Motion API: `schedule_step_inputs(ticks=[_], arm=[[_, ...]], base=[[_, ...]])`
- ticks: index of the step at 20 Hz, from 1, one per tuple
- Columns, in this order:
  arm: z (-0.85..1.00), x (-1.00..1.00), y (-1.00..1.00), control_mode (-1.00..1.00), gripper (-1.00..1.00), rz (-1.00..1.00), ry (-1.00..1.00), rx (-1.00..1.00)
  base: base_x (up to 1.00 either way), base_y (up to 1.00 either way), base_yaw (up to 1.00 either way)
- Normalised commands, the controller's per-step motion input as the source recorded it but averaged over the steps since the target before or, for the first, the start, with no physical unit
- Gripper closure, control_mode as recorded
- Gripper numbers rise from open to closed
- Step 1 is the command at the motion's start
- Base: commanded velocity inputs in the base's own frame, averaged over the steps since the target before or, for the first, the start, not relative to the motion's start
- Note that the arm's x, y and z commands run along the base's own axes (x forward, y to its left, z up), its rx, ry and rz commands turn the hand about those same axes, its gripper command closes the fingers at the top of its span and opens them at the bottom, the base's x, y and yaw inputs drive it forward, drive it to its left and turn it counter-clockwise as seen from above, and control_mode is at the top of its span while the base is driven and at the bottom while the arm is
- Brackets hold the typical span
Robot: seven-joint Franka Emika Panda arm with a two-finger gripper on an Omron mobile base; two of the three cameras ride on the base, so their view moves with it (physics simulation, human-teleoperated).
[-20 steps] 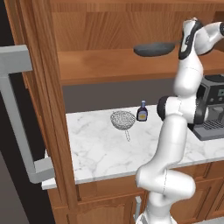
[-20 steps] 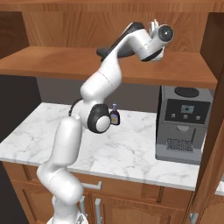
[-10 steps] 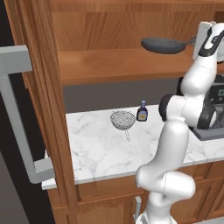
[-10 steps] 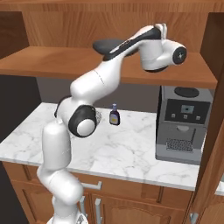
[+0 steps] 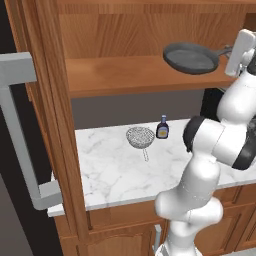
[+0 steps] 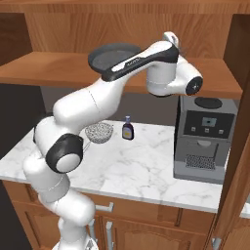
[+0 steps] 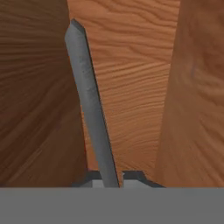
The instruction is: Pick the pan from the cabinet and place it on the stove. Then turn on the stove burner for the pan.
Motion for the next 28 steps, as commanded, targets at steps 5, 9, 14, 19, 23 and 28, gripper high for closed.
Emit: schedule_step_inputs(ticks=[5,9,14,19,23,28], arm=[[0.00,-0.92,0.38,-1.00,1.00,0.03,-0.12,0.00],[-0.04,-0.96,0.37,-1.00,1.00,0.01,-0.09,0.00],[-0.09,-0.99,0.36,-1.00,1.00,0.00,-0.08,0.00],[-0.14,-1.00,0.39,-1.00,1.00,0.00,-0.07,0.00],[-0.25,-0.93,0.45,-1.00,1.00,0.00,-0.03,-0.02],[-0.23,-0.77,0.50,-1.00,1.00,0.00,0.00,-0.02]], base=[[0.00,0.00,0.00],[0.00,0.00,0.00],[0.00,0.00,0.00],[0.00,0.00,0.00],[0.00,0.00,0.00],[0.00,0.00,0.00]])
